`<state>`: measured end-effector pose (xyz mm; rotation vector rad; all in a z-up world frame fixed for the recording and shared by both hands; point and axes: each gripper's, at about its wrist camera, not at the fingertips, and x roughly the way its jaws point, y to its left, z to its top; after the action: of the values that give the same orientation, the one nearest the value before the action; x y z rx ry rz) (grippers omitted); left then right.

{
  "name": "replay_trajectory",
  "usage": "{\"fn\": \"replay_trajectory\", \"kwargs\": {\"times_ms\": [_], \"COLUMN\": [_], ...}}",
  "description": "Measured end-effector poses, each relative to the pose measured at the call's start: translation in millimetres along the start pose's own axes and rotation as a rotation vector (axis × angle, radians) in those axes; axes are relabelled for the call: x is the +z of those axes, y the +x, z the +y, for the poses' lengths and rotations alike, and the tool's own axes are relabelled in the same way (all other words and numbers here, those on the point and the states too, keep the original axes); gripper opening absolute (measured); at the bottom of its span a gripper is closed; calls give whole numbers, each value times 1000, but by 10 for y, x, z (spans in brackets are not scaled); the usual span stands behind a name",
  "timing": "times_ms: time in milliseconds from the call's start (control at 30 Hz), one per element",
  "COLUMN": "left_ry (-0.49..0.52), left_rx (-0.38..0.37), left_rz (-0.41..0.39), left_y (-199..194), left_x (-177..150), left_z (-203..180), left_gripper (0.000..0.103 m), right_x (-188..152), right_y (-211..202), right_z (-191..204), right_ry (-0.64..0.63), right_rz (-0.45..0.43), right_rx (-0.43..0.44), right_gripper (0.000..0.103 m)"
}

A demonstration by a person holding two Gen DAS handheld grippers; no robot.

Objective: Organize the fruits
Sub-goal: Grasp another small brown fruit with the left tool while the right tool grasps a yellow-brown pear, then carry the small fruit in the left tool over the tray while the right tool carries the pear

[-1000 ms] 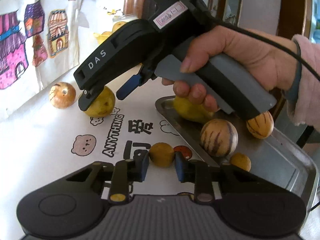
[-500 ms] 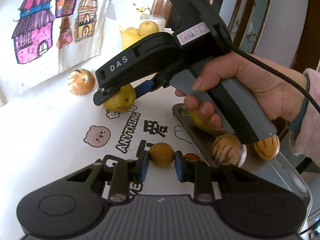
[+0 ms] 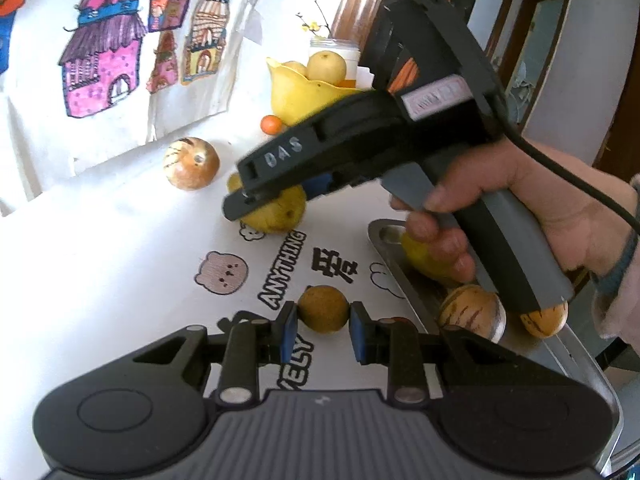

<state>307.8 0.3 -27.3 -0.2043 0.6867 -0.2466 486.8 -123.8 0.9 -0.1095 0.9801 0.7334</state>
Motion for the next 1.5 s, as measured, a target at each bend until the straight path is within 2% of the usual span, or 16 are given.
{"fn": "replay_trajectory", "kwargs": {"times_ms": [300, 733, 1133, 1333, 1500], "left_ry": [-10, 48, 108, 108, 64], "left_rx": [42, 41, -4, -31, -55], "left_rz": [-28, -67, -93, -93, -86], "left_y": [-221, -571, -753, -759, -711], "left_x": [22, 53, 19, -51, -220], "left_z": [29, -333, -885, -1128, -1261], "left_gripper": [30, 30, 30, 30, 30], "right_x": [-152, -567, -1146, -1463, -1780], "right_y": [-270, -1221, -2128, -2448, -2597], "right_z": [-34, -64, -338, -435, -468], "right_ry": [54, 111, 189, 217, 217], "right_rz": [-19, -112, -208, -238, -283], "right_rx": [37, 58, -36, -62, -100], "right_gripper": [54, 54, 54, 54, 54]}}
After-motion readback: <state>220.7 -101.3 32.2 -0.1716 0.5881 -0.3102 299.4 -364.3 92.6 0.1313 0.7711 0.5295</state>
